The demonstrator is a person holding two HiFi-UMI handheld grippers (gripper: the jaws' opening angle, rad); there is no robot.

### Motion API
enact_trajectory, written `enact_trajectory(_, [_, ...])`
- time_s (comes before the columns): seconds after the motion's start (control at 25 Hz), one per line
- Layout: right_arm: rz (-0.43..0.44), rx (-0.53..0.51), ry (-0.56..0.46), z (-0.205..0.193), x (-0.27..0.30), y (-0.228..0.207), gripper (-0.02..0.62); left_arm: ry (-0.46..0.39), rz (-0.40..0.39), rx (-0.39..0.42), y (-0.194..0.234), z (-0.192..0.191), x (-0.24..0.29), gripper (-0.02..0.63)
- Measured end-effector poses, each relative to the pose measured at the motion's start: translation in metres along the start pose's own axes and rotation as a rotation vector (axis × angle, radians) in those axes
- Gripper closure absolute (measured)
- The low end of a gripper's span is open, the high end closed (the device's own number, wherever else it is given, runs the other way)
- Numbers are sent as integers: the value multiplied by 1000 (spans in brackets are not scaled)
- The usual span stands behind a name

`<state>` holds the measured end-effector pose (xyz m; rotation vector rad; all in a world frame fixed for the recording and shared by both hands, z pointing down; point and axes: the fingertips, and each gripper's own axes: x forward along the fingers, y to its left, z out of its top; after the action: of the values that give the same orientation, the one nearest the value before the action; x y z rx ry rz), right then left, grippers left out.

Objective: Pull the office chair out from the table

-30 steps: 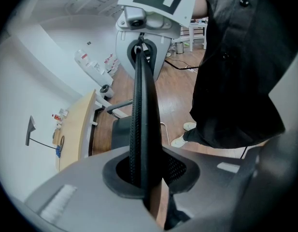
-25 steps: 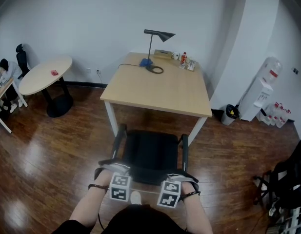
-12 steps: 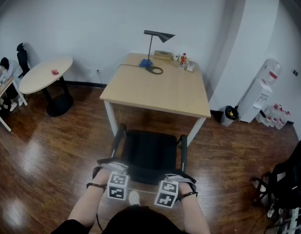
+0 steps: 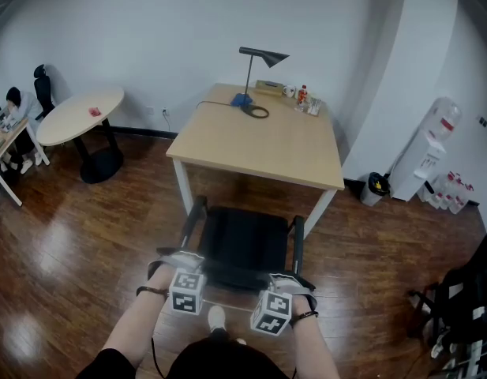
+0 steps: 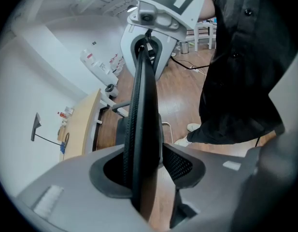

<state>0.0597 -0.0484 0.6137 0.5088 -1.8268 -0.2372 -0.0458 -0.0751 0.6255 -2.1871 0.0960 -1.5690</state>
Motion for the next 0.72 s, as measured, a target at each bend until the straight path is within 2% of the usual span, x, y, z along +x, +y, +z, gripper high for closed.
enact_trajectory(0.04, [-16, 16, -14, -2, -3, -3, 434, -14, 20, -15, 2, 2, -4, 431])
enact_trajectory(0.16, [-31, 65, -40, -7, -12, -10, 376, -24, 87, -43, 11, 7, -19, 420])
enact_trajectory(0.24, [-49, 70, -38, -9, -17, -12, 370, -25, 109, -46, 12, 12, -25, 420])
enact_trajectory(0.48, [-113, 96, -45, -4, -32, -8, 414, -95, 177, -103, 13, 27, -42, 420])
enact_trajectory(0.72, [-210, 203, -85, 4, -56, -8, 436, -263, 291, -220, 19, 38, -76, 420])
